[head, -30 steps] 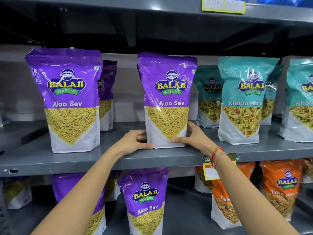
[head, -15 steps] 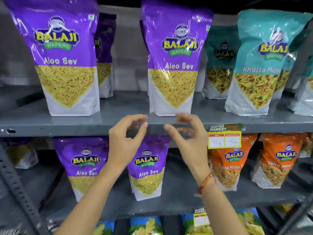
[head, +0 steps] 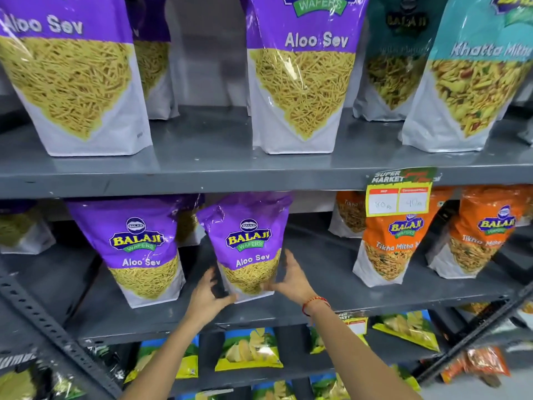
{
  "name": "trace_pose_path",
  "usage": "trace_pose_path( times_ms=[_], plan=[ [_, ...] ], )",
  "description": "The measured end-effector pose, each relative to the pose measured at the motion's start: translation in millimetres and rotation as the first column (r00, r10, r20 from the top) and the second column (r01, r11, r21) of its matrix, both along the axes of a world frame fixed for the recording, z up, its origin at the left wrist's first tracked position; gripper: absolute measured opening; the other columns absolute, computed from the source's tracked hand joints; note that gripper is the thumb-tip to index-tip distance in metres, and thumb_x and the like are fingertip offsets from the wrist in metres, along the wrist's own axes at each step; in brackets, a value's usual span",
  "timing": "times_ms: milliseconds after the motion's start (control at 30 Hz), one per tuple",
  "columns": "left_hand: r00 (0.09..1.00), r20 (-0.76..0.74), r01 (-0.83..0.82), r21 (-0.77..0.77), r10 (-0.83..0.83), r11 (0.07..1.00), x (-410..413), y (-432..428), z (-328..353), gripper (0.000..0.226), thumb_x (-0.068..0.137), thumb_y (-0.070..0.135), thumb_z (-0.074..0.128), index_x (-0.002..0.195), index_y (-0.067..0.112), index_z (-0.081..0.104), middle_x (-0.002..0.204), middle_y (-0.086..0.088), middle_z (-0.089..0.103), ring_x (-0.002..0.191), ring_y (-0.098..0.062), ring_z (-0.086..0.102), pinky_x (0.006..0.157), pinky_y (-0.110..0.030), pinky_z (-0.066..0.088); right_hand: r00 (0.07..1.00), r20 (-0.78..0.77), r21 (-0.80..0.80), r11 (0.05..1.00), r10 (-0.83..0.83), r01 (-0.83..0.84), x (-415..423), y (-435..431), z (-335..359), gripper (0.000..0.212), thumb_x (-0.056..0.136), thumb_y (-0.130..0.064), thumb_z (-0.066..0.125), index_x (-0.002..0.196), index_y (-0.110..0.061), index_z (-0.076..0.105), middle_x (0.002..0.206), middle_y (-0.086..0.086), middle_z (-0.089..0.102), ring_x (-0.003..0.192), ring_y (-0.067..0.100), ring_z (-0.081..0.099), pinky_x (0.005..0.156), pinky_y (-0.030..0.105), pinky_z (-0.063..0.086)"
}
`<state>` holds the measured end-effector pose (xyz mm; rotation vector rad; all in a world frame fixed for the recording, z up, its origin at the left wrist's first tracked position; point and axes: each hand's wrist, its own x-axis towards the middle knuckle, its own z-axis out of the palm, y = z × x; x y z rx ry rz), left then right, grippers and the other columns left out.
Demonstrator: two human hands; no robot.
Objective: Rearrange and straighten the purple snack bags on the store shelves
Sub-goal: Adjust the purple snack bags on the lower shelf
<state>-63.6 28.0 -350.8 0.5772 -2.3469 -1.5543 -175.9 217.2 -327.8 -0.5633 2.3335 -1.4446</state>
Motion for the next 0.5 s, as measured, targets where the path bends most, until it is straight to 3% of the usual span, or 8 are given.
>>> trace_pose_path(
  times_ms=[33,133,267,400,500],
  plan=[
    [0.998,0.023,0.059,0.02,-0.06,0.998,-3.4,-0.8,-3.5,0.073,0.061,0.003,0.083,0.123,0.016,0.046,0.114,0.002,0.06,0.105,-0.016,0.058,0.083,-0.015,0.048,0.999,0.012,-0.006,1.0,0.03,-0.03,-4.0,-3.2,-3.5,0.106,0.055,-0.019,0.089,0.141,-0.015,0.026,0.137,0.007,0.049,0.124,0.02,0.046,0.104,0.034,0.039],
    [0.995,0.046,0.084,0.059,-0.087,0.995,-12.5,-2.0,-7.0,0.066,0.064,0.002,0.08,0.121,0.009,0.049,0.118,-0.012,0.064,0.11,-0.027,0.061,0.094,-0.039,0.049,0.998,0.041,-0.015,0.999,0.046,-0.046,-10.5,-11.6,-9.0,0.089,0.058,-0.009,0.086,0.132,-0.017,0.037,0.119,0.0,0.059,0.114,0.018,0.053,0.095,0.028,0.042],
    [0.998,0.026,0.051,-0.007,-0.051,0.999,-19.6,-1.2,-0.6,0.055,0.069,0.008,0.078,0.117,0.005,0.052,0.115,-0.012,0.066,0.102,-0.02,0.062,0.087,-0.03,0.047,1.0,0.002,-0.051,0.999,0.009,-0.009,-10.0,-14.9,-8.9,0.079,0.055,-0.012,0.088,0.122,-0.017,0.047,0.107,-0.002,0.064,0.1,0.015,0.056,0.087,0.026,0.045],
    [0.997,0.02,0.079,0.038,-0.08,0.996,-26.7,3.2,5.6,0.056,0.07,0.005,0.077,0.119,0.003,0.05,0.12,-0.015,0.063,0.111,-0.028,0.06,0.097,-0.042,0.047,0.998,-0.044,-0.077,0.996,-0.048,0.044,-8.3,-8.6,-5.9,0.073,0.055,-0.015,0.089,0.117,-0.016,0.05,0.102,-0.004,0.065,0.094,0.013,0.057,0.078,0.02,0.046],
    [0.993,0.015,0.118,0.031,-0.119,0.993,-33.7,6.9,8.9,0.056,0.07,0.006,0.077,0.119,0.004,0.05,0.121,-0.014,0.063,0.111,-0.025,0.06,0.096,-0.037,0.048,0.995,-0.061,-0.084,0.993,-0.084,0.079,-9.4,-1.5,-3.4,0.073,0.055,-0.017,0.089,0.116,-0.016,0.05,0.102,-0.004,0.064,0.093,0.011,0.057,0.07,0.008,0.044]
  ],
)
